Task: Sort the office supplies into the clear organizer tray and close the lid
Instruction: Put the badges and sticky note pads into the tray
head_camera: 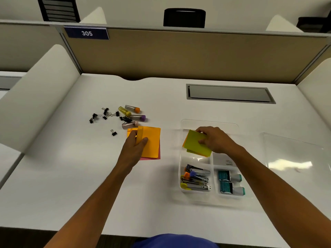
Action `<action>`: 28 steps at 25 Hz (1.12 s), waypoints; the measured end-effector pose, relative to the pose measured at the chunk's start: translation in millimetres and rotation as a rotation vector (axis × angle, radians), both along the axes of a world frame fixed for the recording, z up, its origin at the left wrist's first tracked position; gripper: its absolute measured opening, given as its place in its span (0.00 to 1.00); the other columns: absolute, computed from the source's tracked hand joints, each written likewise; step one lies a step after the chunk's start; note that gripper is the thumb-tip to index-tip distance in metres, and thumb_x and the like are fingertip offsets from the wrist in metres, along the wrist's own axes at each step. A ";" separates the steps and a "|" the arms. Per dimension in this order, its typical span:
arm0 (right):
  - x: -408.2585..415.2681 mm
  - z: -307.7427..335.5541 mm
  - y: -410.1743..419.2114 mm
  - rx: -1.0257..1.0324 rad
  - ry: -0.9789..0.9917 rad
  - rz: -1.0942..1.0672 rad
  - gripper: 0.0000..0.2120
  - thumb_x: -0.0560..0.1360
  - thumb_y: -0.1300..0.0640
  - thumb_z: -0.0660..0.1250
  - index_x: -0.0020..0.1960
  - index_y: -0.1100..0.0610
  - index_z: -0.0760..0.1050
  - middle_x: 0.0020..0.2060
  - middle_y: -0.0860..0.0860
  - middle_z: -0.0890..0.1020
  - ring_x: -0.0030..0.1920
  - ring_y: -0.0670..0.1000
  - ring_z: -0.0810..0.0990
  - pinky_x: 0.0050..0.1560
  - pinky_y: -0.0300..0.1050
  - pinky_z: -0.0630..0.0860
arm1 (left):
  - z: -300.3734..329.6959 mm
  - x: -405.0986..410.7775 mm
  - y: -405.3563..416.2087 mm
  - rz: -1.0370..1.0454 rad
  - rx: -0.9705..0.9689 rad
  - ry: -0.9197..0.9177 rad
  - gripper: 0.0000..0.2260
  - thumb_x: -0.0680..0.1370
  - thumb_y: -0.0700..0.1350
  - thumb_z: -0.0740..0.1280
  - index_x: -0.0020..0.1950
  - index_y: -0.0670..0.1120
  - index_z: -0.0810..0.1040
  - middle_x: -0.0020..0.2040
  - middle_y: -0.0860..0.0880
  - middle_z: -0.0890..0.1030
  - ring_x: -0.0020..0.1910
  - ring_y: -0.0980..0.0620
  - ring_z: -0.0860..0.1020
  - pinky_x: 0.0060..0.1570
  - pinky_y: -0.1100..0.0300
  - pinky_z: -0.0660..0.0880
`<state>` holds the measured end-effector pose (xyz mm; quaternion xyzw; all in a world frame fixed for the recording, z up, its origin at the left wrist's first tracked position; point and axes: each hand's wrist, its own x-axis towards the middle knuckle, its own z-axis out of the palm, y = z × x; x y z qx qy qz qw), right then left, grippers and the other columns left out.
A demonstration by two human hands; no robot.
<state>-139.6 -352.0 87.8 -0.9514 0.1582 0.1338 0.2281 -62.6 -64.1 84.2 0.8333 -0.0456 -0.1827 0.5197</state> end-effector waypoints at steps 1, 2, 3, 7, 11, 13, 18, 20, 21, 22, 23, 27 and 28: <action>-1.1 -4.2 -1.3 -0.016 0.022 0.018 0.20 0.78 0.53 0.67 0.69 0.48 0.70 0.65 0.53 0.76 0.59 0.58 0.76 0.57 0.54 0.76 | 0.8 -1.6 -2.6 -0.005 0.006 -0.001 0.18 0.80 0.50 0.62 0.69 0.48 0.66 0.59 0.52 0.71 0.56 0.48 0.73 0.52 0.53 0.71; -1.4 -9.1 -2.1 -0.033 0.043 0.039 0.21 0.78 0.53 0.67 0.69 0.48 0.70 0.66 0.53 0.76 0.60 0.58 0.76 0.57 0.54 0.75 | 1.7 -2.7 -5.1 -0.011 0.014 -0.004 0.18 0.80 0.50 0.62 0.68 0.48 0.66 0.59 0.52 0.71 0.56 0.48 0.73 0.51 0.53 0.71; -1.3 -13.7 -2.2 -0.052 0.061 0.064 0.21 0.78 0.53 0.66 0.70 0.48 0.69 0.66 0.53 0.76 0.60 0.58 0.75 0.57 0.53 0.75 | 2.4 -3.7 -7.3 -0.016 0.021 -0.006 0.16 0.80 0.50 0.62 0.67 0.49 0.66 0.59 0.51 0.71 0.55 0.49 0.72 0.51 0.54 0.70; 2.3 -27.5 2.4 -0.098 0.131 0.162 0.18 0.80 0.56 0.62 0.70 0.51 0.69 0.64 0.54 0.76 0.59 0.58 0.76 0.54 0.50 0.73 | 5.0 -5.7 -13.9 -0.029 0.024 -0.009 0.18 0.81 0.50 0.62 0.69 0.48 0.66 0.59 0.52 0.71 0.55 0.49 0.72 0.50 0.54 0.70; 7.1 -42.0 6.1 -0.146 0.201 0.205 0.17 0.78 0.60 0.61 0.66 0.52 0.70 0.59 0.55 0.78 0.55 0.57 0.77 0.48 0.49 0.73 | 3.2 -3.6 -19.3 -0.041 0.046 0.003 0.19 0.80 0.50 0.62 0.70 0.47 0.66 0.63 0.49 0.72 0.56 0.49 0.72 0.51 0.54 0.69; 8.9 -47.5 8.0 -0.131 0.230 0.215 0.18 0.77 0.60 0.61 0.67 0.54 0.69 0.59 0.56 0.77 0.55 0.57 0.76 0.48 0.48 0.72 | 1.5 -2.1 -21.9 -0.045 0.070 0.014 0.20 0.80 0.50 0.62 0.71 0.47 0.64 0.67 0.47 0.71 0.58 0.48 0.72 0.53 0.53 0.70; 8.8 -62.0 12.8 -0.116 0.274 0.228 0.18 0.77 0.63 0.61 0.66 0.56 0.68 0.56 0.58 0.78 0.51 0.57 0.78 0.49 0.51 0.77 | 0.8 -3.1 -31.3 -0.057 0.075 0.039 0.22 0.81 0.50 0.61 0.73 0.47 0.63 0.69 0.46 0.70 0.60 0.49 0.71 0.53 0.55 0.68; 8.5 -70.0 11.0 -0.155 0.288 0.247 0.17 0.75 0.64 0.61 0.63 0.57 0.70 0.55 0.57 0.78 0.51 0.57 0.78 0.50 0.53 0.78 | 0.6 -4.0 -36.0 -0.065 0.071 0.037 0.21 0.81 0.49 0.61 0.72 0.46 0.64 0.69 0.46 0.70 0.58 0.50 0.70 0.52 0.55 0.68; 9.1 -72.0 9.7 -0.169 0.286 0.252 0.17 0.75 0.64 0.61 0.63 0.57 0.71 0.56 0.57 0.78 0.51 0.57 0.78 0.51 0.53 0.78 | -0.5 -3.5 -37.8 -0.068 0.069 0.041 0.21 0.81 0.50 0.61 0.72 0.46 0.64 0.69 0.46 0.70 0.58 0.50 0.71 0.52 0.55 0.68; 10.3 -73.9 7.4 -0.177 0.280 0.253 0.17 0.74 0.64 0.61 0.63 0.57 0.72 0.57 0.56 0.78 0.53 0.57 0.78 0.52 0.53 0.78 | -1.4 -3.1 -39.5 -0.070 0.064 0.048 0.21 0.81 0.50 0.62 0.72 0.46 0.64 0.69 0.46 0.70 0.59 0.49 0.71 0.52 0.55 0.68; 11.4 -74.1 5.4 -0.182 0.270 0.249 0.18 0.74 0.64 0.62 0.63 0.56 0.72 0.58 0.55 0.78 0.54 0.57 0.78 0.53 0.53 0.78 | -1.8 -2.9 -41.3 -0.076 0.056 0.058 0.21 0.80 0.50 0.62 0.72 0.47 0.64 0.69 0.47 0.71 0.60 0.49 0.72 0.53 0.55 0.69; 12.6 -62.3 1.0 -0.042 0.138 0.136 0.19 0.77 0.62 0.63 0.67 0.51 0.73 0.61 0.51 0.79 0.58 0.54 0.78 0.57 0.52 0.77 | -3.8 -3.2 -54.6 -0.120 0.081 0.084 0.25 0.81 0.50 0.60 0.76 0.47 0.58 0.74 0.47 0.65 0.70 0.44 0.67 0.58 0.55 0.68; 12.5 -55.8 0.7 0.063 0.060 0.080 0.16 0.79 0.60 0.62 0.65 0.50 0.75 0.59 0.51 0.81 0.56 0.52 0.79 0.56 0.49 0.77 | -3.6 -3.2 -59.0 -0.140 0.094 0.089 0.25 0.82 0.49 0.59 0.77 0.46 0.56 0.75 0.47 0.63 0.72 0.44 0.65 0.58 0.56 0.66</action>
